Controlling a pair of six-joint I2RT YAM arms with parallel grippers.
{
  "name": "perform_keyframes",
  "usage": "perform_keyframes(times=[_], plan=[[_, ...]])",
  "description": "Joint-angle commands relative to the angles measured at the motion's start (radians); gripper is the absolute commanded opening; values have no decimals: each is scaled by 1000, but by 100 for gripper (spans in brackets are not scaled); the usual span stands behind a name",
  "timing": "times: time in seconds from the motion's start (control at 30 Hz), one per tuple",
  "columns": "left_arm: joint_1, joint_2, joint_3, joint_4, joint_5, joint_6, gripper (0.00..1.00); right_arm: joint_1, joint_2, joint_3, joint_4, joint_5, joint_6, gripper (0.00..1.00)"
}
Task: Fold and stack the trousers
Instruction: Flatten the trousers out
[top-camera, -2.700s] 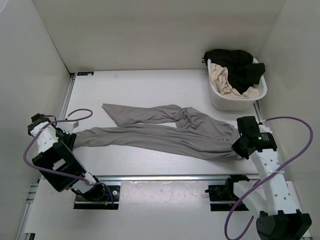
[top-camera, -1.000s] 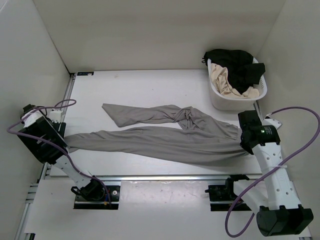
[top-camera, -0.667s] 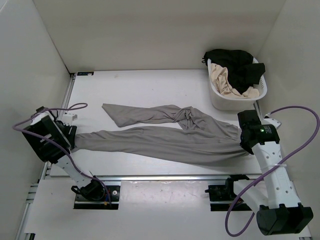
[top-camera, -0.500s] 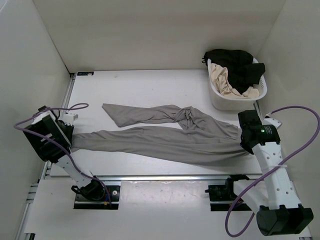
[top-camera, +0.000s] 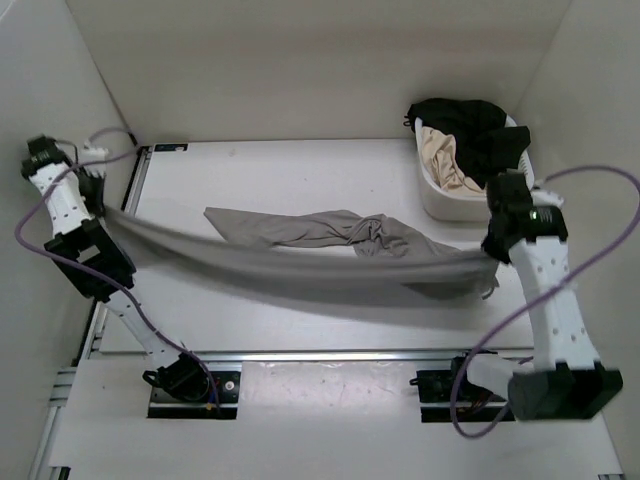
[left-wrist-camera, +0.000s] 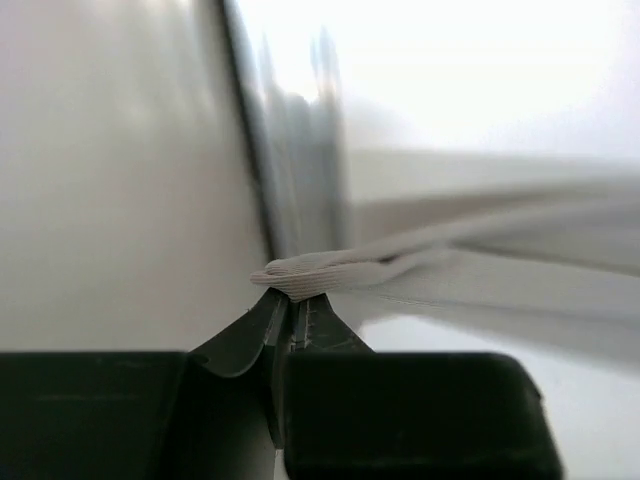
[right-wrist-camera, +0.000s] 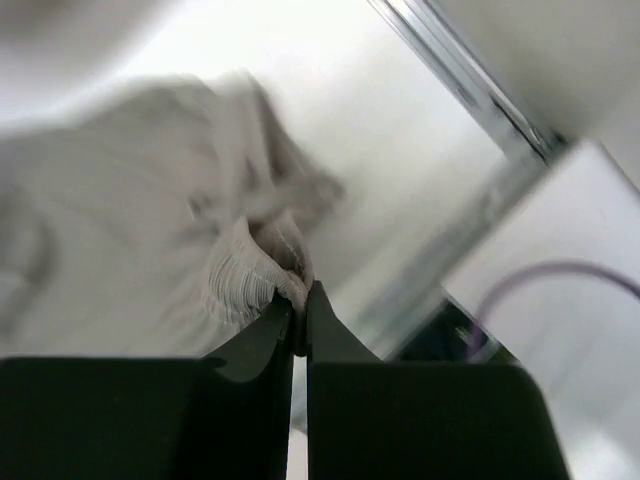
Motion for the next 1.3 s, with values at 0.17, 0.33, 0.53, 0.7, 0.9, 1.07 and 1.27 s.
perform_keyframes(times=[0.17,0.33,0.53,0.7,0.9,1.07,1.27], plan=[[-110,-114,153,-21,76,-57,14,-129,357,696,156,-230,-131,0],[-87,-228,-46,-9,97,-12,14,-129,227,487,182,-239,-120,0],[-22,-249,-244,11,45,57,14,-138,-43,4,196,-218,-13,0],[45,-262,-388,11,-33,155,14,-138,-253,-201,85,-172,114,0],[113,-312,-603,31,-77,250,14,-138,-437,-395,-18,-181,292,0],[174,-335,-701,41,-97,290,14,-138,-526,-445,-128,-155,406,0],[242,-335,-657,41,-97,324,14,-138,-594,-309,-231,-14,438,0]])
